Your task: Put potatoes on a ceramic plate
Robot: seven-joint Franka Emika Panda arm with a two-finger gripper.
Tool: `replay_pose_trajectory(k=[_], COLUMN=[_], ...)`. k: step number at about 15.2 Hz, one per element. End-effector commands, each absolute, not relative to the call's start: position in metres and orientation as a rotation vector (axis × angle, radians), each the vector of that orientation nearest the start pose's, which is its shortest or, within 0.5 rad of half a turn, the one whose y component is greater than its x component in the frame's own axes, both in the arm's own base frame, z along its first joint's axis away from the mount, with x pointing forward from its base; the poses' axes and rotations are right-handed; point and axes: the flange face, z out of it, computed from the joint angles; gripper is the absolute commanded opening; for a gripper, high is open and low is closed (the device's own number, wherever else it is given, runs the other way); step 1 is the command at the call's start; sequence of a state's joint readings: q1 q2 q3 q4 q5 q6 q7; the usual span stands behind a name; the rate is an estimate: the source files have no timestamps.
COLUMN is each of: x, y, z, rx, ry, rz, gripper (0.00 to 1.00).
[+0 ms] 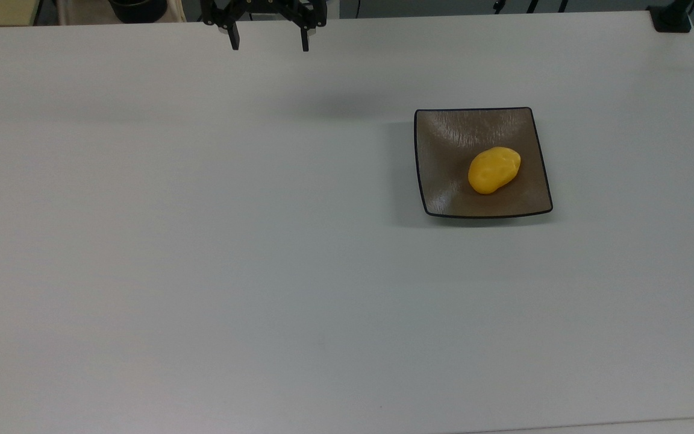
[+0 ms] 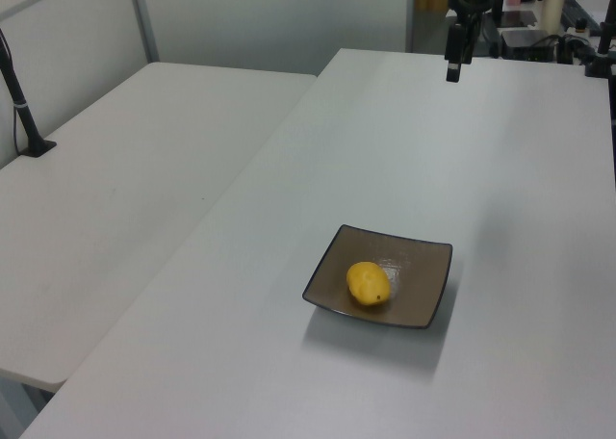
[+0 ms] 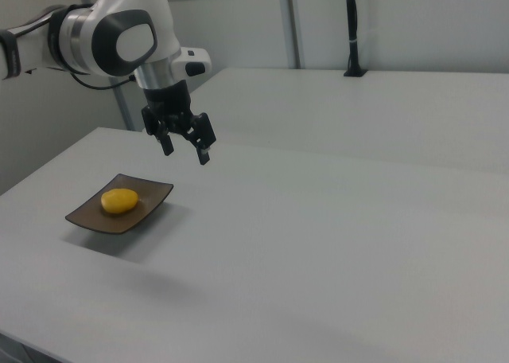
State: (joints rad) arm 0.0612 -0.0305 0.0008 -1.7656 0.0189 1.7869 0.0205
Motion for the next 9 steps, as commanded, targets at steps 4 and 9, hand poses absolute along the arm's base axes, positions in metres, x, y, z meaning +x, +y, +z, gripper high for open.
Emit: replay_pose_trajectory(k=[4, 9], x=[0.551, 0.548], y=[0.039, 0.030], z=[0.572, 0.576], rx=[-3.134, -3.121], ry=[-0.107, -0.072], rz=[-0.041, -0.028], gripper=[1.00, 1.00])
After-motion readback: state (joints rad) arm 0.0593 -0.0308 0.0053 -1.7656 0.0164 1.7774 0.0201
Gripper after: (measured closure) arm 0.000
